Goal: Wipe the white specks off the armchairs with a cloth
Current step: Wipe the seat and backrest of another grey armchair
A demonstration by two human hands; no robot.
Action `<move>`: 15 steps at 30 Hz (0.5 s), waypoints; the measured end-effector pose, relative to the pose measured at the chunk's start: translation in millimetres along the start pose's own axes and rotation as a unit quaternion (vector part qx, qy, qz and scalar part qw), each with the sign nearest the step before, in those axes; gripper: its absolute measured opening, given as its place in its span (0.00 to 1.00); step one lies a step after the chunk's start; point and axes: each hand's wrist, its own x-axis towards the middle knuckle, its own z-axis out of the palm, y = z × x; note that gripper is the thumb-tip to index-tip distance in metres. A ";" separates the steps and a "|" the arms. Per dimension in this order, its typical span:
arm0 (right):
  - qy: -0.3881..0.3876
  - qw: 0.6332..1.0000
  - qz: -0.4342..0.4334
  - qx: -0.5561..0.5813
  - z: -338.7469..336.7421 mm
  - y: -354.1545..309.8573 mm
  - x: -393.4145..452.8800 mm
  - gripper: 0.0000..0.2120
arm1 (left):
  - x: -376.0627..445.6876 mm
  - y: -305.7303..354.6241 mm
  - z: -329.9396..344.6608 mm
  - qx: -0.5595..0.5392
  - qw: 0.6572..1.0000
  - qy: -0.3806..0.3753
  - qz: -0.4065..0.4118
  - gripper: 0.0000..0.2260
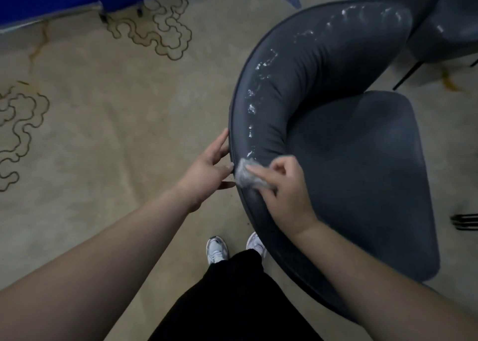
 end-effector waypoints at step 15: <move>0.002 0.998 0.037 0.054 4.1 9.5 60.3 0.20 | -8.5 -11.3 11.1 -0.028 0.999 -0.024 0.013 0.39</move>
